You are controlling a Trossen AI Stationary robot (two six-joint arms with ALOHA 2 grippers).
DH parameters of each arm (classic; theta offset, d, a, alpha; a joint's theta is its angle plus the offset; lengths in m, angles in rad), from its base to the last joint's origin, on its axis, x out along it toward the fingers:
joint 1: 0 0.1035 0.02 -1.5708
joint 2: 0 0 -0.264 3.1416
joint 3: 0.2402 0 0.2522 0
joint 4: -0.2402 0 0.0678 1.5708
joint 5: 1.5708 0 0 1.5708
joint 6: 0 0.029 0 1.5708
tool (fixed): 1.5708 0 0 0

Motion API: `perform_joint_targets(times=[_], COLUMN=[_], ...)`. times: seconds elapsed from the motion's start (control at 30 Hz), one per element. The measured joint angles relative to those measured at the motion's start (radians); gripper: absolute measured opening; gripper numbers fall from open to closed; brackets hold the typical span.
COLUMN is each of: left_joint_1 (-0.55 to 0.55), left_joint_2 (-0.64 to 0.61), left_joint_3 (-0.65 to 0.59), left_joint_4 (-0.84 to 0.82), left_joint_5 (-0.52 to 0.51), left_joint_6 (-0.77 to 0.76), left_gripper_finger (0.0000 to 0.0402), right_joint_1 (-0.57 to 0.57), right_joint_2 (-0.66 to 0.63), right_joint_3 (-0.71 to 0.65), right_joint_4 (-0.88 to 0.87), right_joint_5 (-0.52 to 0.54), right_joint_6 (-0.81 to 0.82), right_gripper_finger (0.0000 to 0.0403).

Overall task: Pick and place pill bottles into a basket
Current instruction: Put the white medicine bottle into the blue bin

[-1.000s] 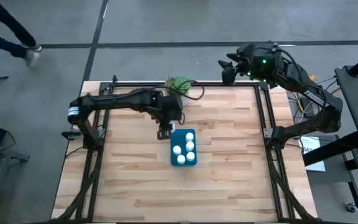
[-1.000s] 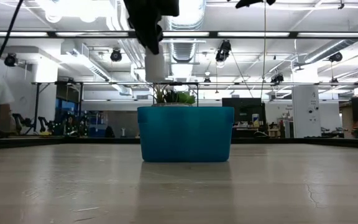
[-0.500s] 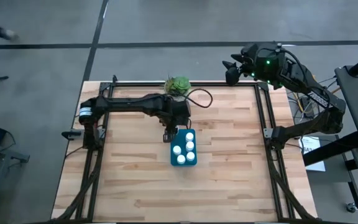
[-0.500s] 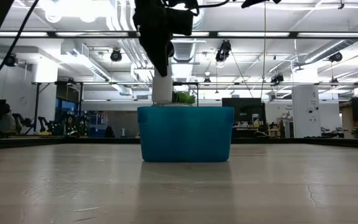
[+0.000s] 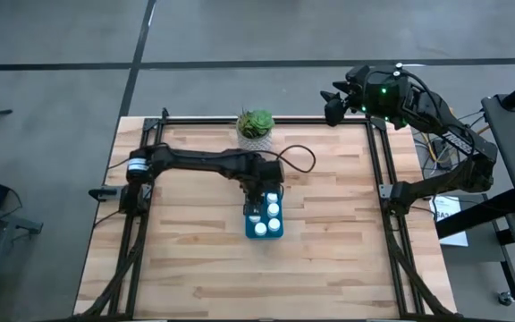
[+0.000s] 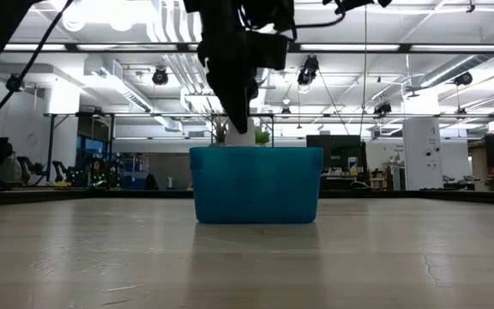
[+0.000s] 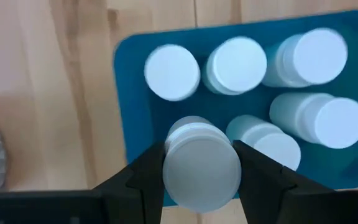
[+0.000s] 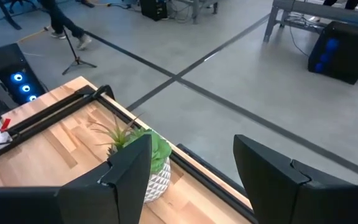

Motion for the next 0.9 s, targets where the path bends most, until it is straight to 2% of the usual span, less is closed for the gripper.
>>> perform_joint_targets(times=[0.2, 0.6, 0.9], left_joint_1=[0.001, 0.000, 0.000], left_joint_2=[0.025, 0.015, 0.013], left_joint_3=[-0.017, -0.152, -0.203], left_joint_4=[0.033, 0.129, 0.214], left_joint_5=[0.001, 0.003, 0.013], left_joint_6=[0.000, -0.009, -0.029], left_gripper_finger=[0.0141, 0.0141, 0.0141], right_joint_1=[0.000, 0.000, 0.000], right_joint_2=[0.000, 0.000, 0.000], right_joint_3=[0.000, 0.000, 0.000], right_joint_4=[-0.005, -0.005, -0.004], right_joint_5=[-0.002, -0.003, -0.008], right_joint_6=[0.000, -0.003, 0.000], right_gripper_finger=[0.0219, 0.0219, 0.0219])
